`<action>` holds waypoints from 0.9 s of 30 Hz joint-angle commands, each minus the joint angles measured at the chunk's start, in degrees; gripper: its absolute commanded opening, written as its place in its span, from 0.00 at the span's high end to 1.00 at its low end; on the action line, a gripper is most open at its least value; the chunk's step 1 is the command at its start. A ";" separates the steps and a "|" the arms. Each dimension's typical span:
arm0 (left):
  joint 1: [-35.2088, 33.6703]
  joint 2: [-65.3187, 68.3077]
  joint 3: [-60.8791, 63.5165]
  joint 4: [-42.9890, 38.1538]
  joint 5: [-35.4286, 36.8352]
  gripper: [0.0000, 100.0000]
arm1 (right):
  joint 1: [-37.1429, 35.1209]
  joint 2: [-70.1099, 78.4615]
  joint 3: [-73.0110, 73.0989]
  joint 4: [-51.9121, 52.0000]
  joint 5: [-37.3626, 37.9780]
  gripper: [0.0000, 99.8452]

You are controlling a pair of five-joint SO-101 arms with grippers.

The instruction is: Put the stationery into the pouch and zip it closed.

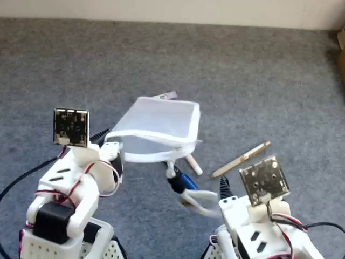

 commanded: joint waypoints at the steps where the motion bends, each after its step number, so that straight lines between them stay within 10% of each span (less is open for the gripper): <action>1: -2.95 -0.31 -7.25 0.88 -0.44 0.99 | 3.91 0.13 1.80 0.66 0.62 0.74; 27: -22.02 15.16 -34.95 25.58 -14.07 0.99 | 19.74 0.22 20.09 -9.98 0.62 0.74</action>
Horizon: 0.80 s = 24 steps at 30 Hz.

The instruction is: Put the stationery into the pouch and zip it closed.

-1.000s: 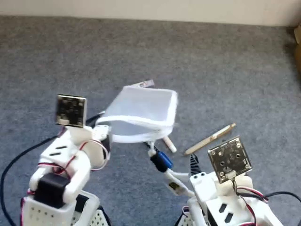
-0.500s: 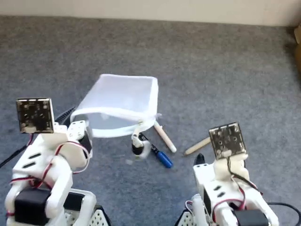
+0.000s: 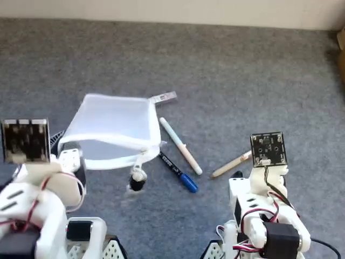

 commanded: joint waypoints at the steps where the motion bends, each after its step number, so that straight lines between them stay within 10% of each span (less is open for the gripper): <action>1: -4.35 11.82 -10.24 5.36 -1.32 0.99 | 0.66 0.13 -0.22 -1.45 0.62 0.74; 24: -19.82 28.44 -14.37 8.62 0.70 0.99 | 0.66 33.10 -12.97 -3.65 -7.82 0.74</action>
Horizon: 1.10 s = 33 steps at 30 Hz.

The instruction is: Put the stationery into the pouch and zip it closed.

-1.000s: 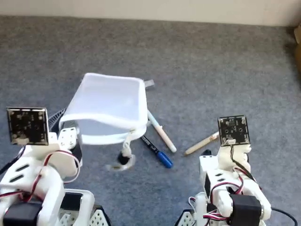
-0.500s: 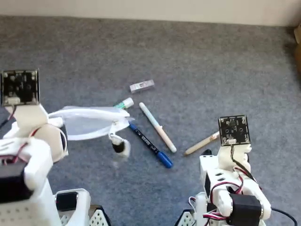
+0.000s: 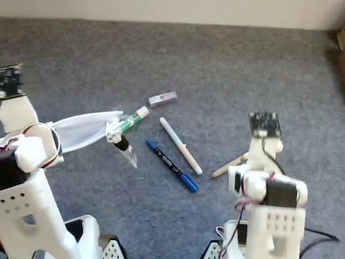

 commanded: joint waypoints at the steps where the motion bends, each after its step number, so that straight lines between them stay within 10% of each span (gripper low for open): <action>1: -1.80 0.40 -3.30 0.18 1.67 0.99 | 0.66 12.35 -10.86 -1.10 -5.10 0.74; 33: -1.54 0.57 -0.48 -0.26 1.67 0.99 | 10.33 55.60 -28.79 -19.12 -24.09 0.74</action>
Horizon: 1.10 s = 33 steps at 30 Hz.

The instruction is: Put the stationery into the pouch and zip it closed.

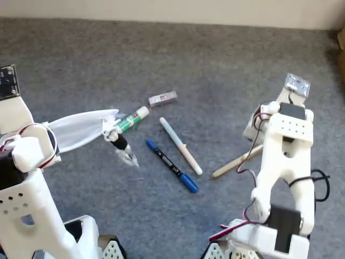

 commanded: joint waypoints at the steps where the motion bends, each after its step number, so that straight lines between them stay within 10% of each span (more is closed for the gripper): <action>1: -0.13 0.48 -0.57 -0.26 0.62 0.99 | 0.75 4.09 -4.18 -1.10 -3.60 0.74; 25: -0.13 0.48 1.01 -0.35 0.62 0.99 | 1.80 18.51 -4.09 -12.35 -3.69 0.74; 33: -0.13 0.48 1.80 -1.05 0.53 0.99 | 1.89 21.76 -4.18 -15.69 -3.43 0.94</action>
